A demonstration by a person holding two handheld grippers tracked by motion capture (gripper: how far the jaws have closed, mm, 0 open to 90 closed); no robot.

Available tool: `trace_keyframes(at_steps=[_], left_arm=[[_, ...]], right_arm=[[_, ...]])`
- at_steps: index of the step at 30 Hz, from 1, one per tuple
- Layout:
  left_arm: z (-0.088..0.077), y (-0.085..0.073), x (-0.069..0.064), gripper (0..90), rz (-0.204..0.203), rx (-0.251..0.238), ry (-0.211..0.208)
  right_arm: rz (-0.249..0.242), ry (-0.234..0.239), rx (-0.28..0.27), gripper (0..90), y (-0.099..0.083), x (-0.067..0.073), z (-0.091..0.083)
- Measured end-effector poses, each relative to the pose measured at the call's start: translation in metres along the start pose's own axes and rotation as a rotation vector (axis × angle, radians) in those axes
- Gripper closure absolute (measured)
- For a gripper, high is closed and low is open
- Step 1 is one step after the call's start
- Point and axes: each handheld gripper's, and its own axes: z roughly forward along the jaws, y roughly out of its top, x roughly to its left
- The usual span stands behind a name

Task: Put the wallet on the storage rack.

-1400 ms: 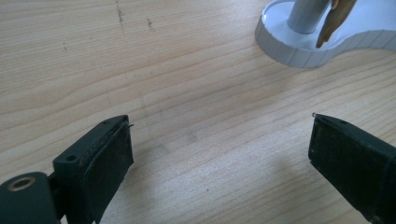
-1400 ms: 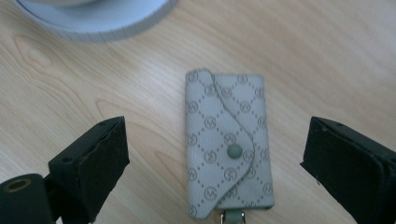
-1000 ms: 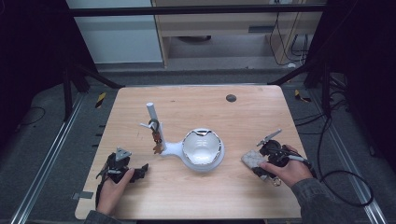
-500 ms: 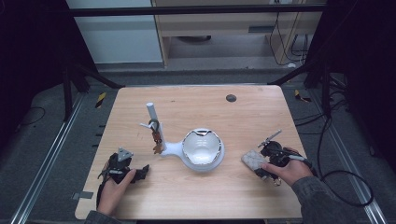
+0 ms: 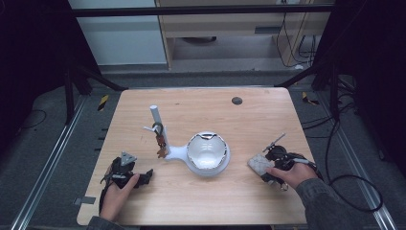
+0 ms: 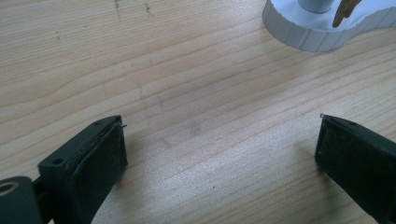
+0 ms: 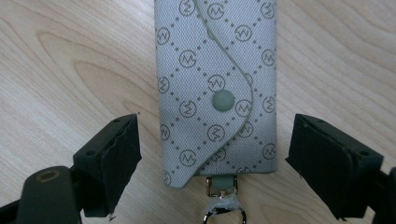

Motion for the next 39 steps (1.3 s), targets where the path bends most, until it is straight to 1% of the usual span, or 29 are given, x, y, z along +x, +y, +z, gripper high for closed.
trace_keyframes(at_steps=[3, 5, 9, 18, 20, 22, 24, 27, 29, 31, 33, 39], left_arm=[[0.000, 0.000, 0.000, 1.1, 0.001, 0.001, 0.000], [0.000, 0.000, 0.000, 1.1, 0.001, 0.001, 0.000], [0.000, 0.000, 0.000, 1.0, 0.002, 0.001, -0.001], [0.000, 0.000, 0.000, 0.7, 0.003, 0.002, -0.002], [0.000, 0.000, -0.001, 0.6, 0.003, 0.002, -0.002], [0.000, 0.000, -0.001, 0.6, 0.003, 0.002, -0.003], [0.000, 0.000, -0.001, 0.5, 0.003, 0.002, -0.002], [0.000, 0.000, -0.001, 0.5, 0.003, 0.002, -0.003], [0.000, 0.000, -0.001, 0.6, 0.004, 0.002, -0.003], [0.000, 0.000, -0.001, 0.5, 0.003, 0.001, -0.003], [0.000, 0.000, -0.001, 0.6, 0.004, 0.002, -0.003], [0.000, 0.000, -0.001, 0.5, 0.004, 0.004, -0.003]], right_arm=[[0.004, -0.001, 0.021, 17.3, 0.001, -0.001, 0.007], [0.005, -0.002, 0.023, 17.4, 0.001, -0.001, 0.008], [0.005, 0.004, 0.030, 20.7, 0.002, -0.001, 0.012], [0.008, -0.011, 0.041, 24.2, 0.000, -0.001, 0.013], [-0.004, -0.017, 0.048, 24.3, 0.000, -0.001, 0.013], [-0.005, -0.022, 0.054, 25.6, -0.001, 0.000, 0.014], [0.002, -0.015, 0.059, 26.4, -0.001, -0.001, 0.014], [-0.003, -0.020, 0.059, 27.8, 0.000, 0.000, 0.014], [-0.009, -0.022, 0.062, 29.4, 0.001, 0.000, 0.011], [-0.026, -0.022, 0.057, 30.2, 0.001, 0.001, 0.007], [-0.028, -0.022, 0.053, 30.4, 0.001, 0.001, 0.005], [-0.078, -0.036, 0.008, 30.7, 0.008, 0.009, -0.026]])
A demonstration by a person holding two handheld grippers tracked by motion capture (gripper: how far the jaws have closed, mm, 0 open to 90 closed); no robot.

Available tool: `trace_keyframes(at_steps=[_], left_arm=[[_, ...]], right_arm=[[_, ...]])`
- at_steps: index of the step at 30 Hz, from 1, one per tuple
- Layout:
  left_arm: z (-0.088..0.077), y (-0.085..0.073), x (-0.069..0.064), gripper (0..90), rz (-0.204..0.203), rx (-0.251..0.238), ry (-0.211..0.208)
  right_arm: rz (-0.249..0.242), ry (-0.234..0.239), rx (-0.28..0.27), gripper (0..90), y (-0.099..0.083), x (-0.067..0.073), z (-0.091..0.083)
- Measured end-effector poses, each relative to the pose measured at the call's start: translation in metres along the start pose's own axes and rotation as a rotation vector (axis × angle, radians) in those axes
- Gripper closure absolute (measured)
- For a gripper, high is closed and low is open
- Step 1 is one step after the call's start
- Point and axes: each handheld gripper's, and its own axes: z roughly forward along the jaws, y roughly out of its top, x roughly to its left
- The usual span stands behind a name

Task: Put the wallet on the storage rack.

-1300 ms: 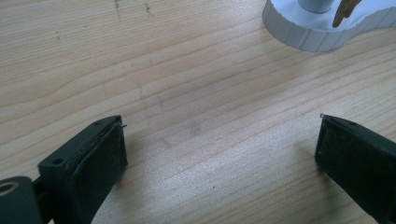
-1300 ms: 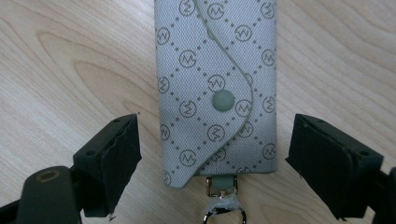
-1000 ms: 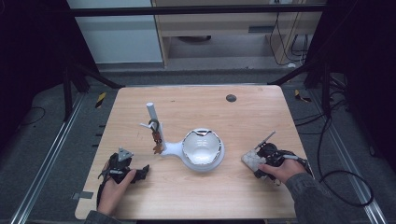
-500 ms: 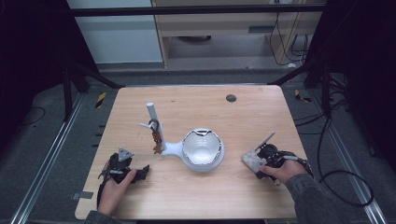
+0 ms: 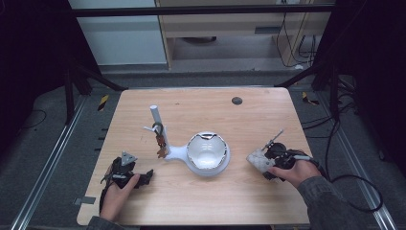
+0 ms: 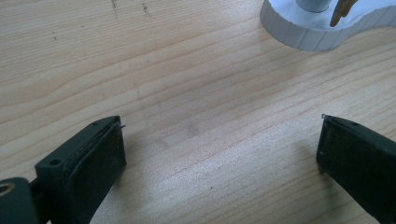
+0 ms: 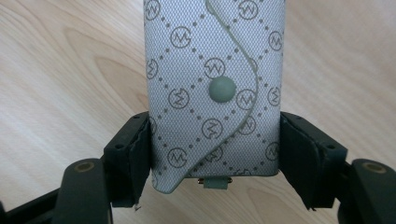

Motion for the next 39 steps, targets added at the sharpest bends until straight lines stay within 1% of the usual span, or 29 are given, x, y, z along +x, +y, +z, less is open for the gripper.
trace_keyframes(at_steps=[1, 3, 5, 7, 8, 9, 11, 12, 13, 14, 15, 16, 21, 30, 32, 39], left_arm=[[0.000, 0.000, 0.000, 0.5, 0.001, 0.000, 0.000], [0.000, 0.000, 0.000, 0.6, 0.000, 0.000, 0.000], [0.000, 0.000, 0.000, 0.5, 0.002, 0.000, 0.000], [0.000, 0.000, 0.000, 0.5, 0.002, 0.000, 0.000], [0.000, 0.000, 0.000, 0.5, 0.002, 0.000, 0.000], [0.000, 0.000, 0.000, 0.5, 0.002, 0.001, -0.001], [0.000, 0.000, 0.000, 0.5, 0.003, 0.001, -0.001], [0.000, 0.000, 0.000, 0.6, 0.003, 0.001, -0.002], [0.000, 0.000, 0.000, 0.5, 0.003, 0.001, -0.002], [0.000, 0.000, 0.000, 0.6, 0.003, 0.001, -0.002], [0.000, 0.000, 0.000, 0.5, 0.003, 0.001, -0.002], [0.000, 0.000, 0.000, 0.5, 0.002, 0.000, -0.002], [0.000, 0.000, 0.000, 0.5, 0.001, -0.002, -0.004], [0.000, 0.000, 0.000, 0.5, 0.004, -0.001, -0.003], [0.000, 0.000, 0.000, 0.5, 0.004, -0.001, -0.004], [0.000, 0.000, 0.000, 0.6, 0.003, -0.001, -0.004]], right_arm=[[-0.001, -0.002, -0.007, 30.7, 0.001, 0.001, -0.004], [-0.028, -0.004, -0.018, 30.7, 0.005, 0.003, -0.013], [-0.043, -0.004, -0.020, 30.8, 0.008, 0.006, -0.021], [-0.076, -0.014, -0.027, 30.8, 0.012, 0.008, -0.029], [-0.076, -0.014, -0.027, 30.8, 0.012, 0.008, -0.029], [-0.100, -0.020, -0.037, 30.8, 0.016, 0.013, -0.038], [-0.106, -0.020, -0.043, 30.8, 0.018, 0.014, -0.041], [-0.122, -0.022, -0.048, 30.8, 0.021, 0.019, -0.048], [-0.122, -0.022, -0.048, 30.8, 0.021, 0.019, -0.048], [-0.143, -0.026, -0.050, 30.9, 0.025, 0.024, -0.054], [-0.143, -0.026, -0.050, 30.9, 0.025, 0.024, -0.054], [-0.159, -0.029, -0.050, 30.9, 0.026, 0.027, -0.056], [-0.204, -0.035, -0.046, 31.0, 0.033, 0.036, -0.063], [-0.234, -0.041, -0.054, 31.0, 0.043, 0.044, -0.071], [-0.256, -0.048, -0.054, 31.1, 0.047, 0.048, -0.076], [-0.284, -0.052, -0.064, 31.2, 0.057, 0.057, -0.085]])
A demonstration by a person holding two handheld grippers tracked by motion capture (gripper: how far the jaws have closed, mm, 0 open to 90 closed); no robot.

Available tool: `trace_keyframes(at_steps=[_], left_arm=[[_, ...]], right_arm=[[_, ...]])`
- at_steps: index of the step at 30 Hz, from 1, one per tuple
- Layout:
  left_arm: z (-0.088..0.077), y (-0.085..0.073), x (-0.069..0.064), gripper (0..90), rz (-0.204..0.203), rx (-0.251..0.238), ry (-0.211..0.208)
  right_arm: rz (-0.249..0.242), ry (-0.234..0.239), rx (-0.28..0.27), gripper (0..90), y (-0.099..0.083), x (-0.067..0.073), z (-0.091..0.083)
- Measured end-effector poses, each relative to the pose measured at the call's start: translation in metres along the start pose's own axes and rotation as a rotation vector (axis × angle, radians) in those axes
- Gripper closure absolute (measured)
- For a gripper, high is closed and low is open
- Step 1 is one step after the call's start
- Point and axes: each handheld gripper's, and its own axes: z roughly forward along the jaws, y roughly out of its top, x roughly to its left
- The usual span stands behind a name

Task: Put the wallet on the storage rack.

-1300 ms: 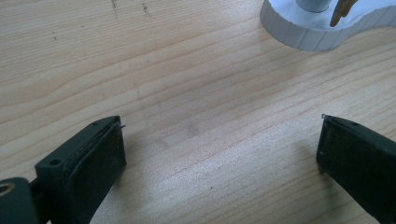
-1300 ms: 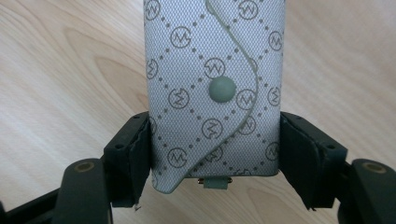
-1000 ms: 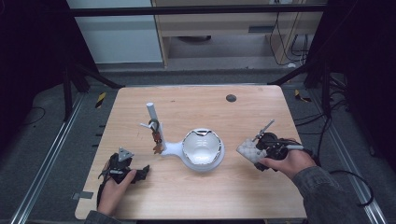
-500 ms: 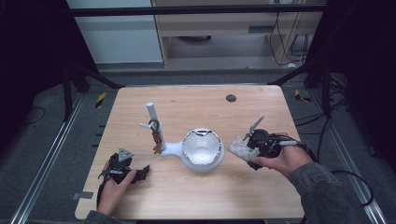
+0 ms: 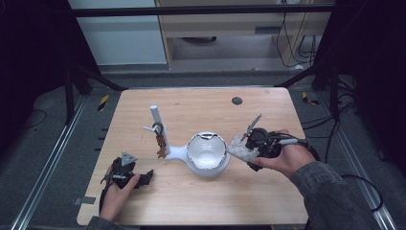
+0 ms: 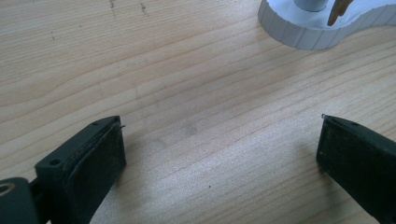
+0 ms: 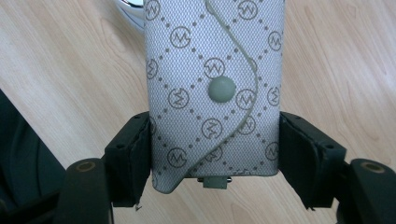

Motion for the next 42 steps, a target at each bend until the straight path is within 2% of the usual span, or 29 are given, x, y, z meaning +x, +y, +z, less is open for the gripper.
trace_keyframes(at_steps=[7, 9, 12, 18, 23, 31, 42], left_arm=[[0.000, 0.000, 0.000, 0.5, 0.000, 0.000, 0.000], [0.000, 0.000, 0.000, 0.5, 0.001, 0.002, -0.001], [0.000, 0.000, 0.000, 0.6, 0.001, 0.003, 0.000], [0.000, 0.000, 0.000, 0.5, 0.001, 0.003, 0.000], [0.000, 0.000, 0.000, 0.6, 0.001, 0.003, 0.000], [0.000, 0.000, 0.000, 0.5, 0.002, 0.002, 0.000], [0.000, 0.000, 0.000, 0.5, 0.001, 0.002, 0.000]], right_arm=[[-0.048, 0.009, 0.006, 31.3, 0.013, 0.009, -0.004], [-0.047, 0.011, 0.008, 31.3, 0.015, 0.011, -0.005], [-0.078, 0.018, 0.011, 31.3, 0.023, 0.016, -0.004], [-0.098, 0.028, 0.017, 31.3, 0.032, 0.023, 0.000], [-0.132, 0.048, 0.036, 31.3, 0.045, 0.029, 0.010], [-0.156, 0.067, 0.062, 31.3, 0.062, 0.034, 0.026], [-0.162, 0.078, 0.108, 31.2, 0.076, 0.036, 0.038]])
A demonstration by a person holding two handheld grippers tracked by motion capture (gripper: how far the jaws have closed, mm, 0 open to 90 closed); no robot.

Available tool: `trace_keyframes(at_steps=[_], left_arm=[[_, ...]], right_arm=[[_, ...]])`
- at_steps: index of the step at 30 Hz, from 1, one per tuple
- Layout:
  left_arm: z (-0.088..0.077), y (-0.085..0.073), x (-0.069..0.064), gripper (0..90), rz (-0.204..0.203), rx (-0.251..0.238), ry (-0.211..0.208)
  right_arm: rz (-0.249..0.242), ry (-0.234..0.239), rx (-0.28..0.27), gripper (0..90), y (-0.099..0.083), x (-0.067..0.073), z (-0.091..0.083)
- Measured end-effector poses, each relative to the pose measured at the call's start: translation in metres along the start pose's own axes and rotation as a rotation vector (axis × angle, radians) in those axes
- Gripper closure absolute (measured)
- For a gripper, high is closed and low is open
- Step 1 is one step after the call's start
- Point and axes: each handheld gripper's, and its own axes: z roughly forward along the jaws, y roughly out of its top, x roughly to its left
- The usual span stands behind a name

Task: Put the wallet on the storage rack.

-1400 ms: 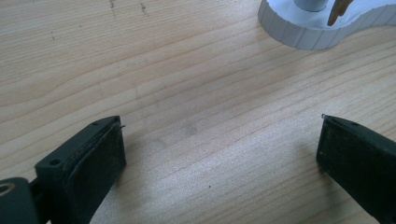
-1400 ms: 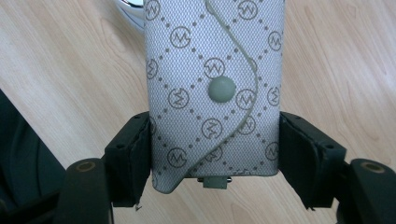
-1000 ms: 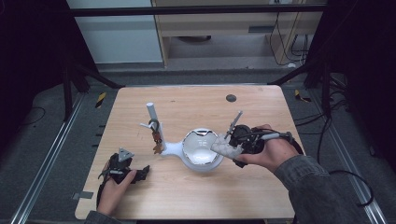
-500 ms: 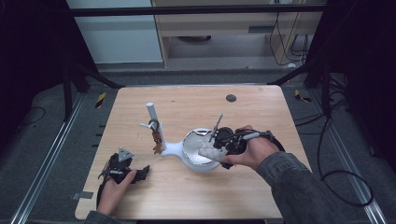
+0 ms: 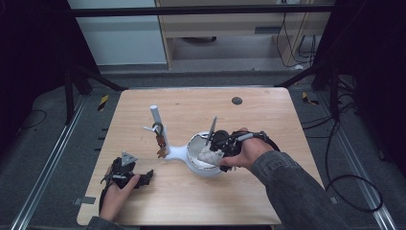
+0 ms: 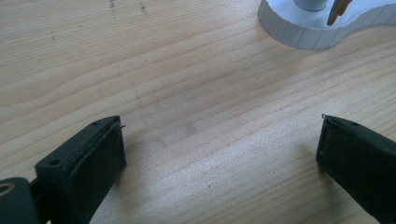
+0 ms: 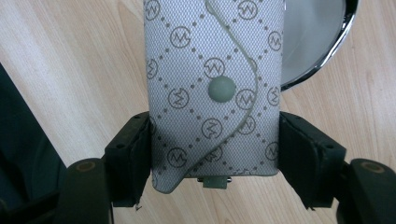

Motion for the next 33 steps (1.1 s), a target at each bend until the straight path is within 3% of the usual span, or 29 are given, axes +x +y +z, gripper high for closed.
trace_keyframes(at_steps=[21, 33], left_arm=[[0.000, 0.000, 0.000, 0.4, 0.001, 0.001, -0.002], [0.000, 0.000, 0.000, 0.1, -0.001, -0.001, -0.003]], right_arm=[[0.005, 0.002, 0.036, 31.1, 0.021, -0.008, 0.010], [0.011, 0.001, 0.024, 31.1, 0.026, -0.011, 0.013]])
